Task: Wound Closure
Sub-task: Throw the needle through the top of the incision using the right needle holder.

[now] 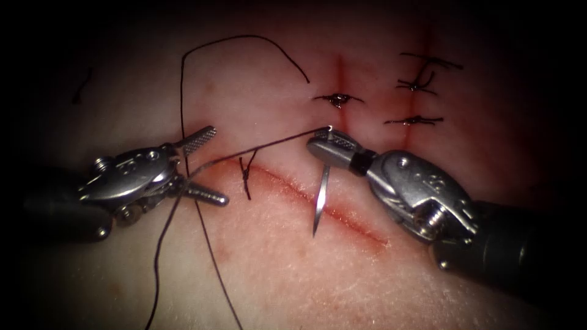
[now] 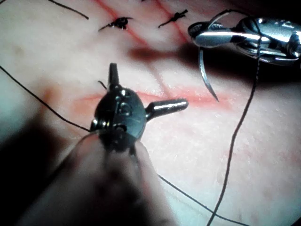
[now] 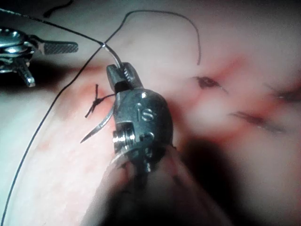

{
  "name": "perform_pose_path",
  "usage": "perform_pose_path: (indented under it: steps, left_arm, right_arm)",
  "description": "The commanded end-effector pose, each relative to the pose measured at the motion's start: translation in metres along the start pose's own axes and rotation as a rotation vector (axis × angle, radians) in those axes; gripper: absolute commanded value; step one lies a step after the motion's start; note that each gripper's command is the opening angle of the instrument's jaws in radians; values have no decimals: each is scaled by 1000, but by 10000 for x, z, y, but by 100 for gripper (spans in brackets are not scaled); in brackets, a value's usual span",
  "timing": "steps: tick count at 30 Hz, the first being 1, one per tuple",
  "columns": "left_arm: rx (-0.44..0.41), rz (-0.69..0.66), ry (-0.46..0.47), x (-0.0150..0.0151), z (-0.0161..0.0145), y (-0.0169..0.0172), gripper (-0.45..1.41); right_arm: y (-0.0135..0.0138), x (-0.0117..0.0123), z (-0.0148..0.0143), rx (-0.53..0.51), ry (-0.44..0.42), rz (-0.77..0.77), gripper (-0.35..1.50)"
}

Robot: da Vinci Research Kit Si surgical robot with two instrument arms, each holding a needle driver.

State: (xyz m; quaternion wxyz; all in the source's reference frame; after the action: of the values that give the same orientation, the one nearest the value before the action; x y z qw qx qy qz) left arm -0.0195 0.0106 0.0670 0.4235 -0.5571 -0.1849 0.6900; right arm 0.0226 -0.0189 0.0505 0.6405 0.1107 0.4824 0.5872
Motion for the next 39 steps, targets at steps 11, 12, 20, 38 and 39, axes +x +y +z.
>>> perform_pose_path:
  steps: [11,12,20,38,39]
  left_arm:
    - [-68,11,-1,-23,46,14,94]
    - [-68,11,-1,-23,46,14,94]
    - [-66,34,-63,-45,52,13,71]
    - [106,165,-283,-93,80,16,61]
    - [108,168,-294,-97,82,15,61]
  right_arm:
    - [35,5,20,88,7,250,-35]
    - [35,5,20,88,7,250,-35]
    - [41,-17,45,22,64,161,-35]
    - [23,-15,70,-144,324,-328,-35]
    - [24,-15,70,-147,323,-346,-35]
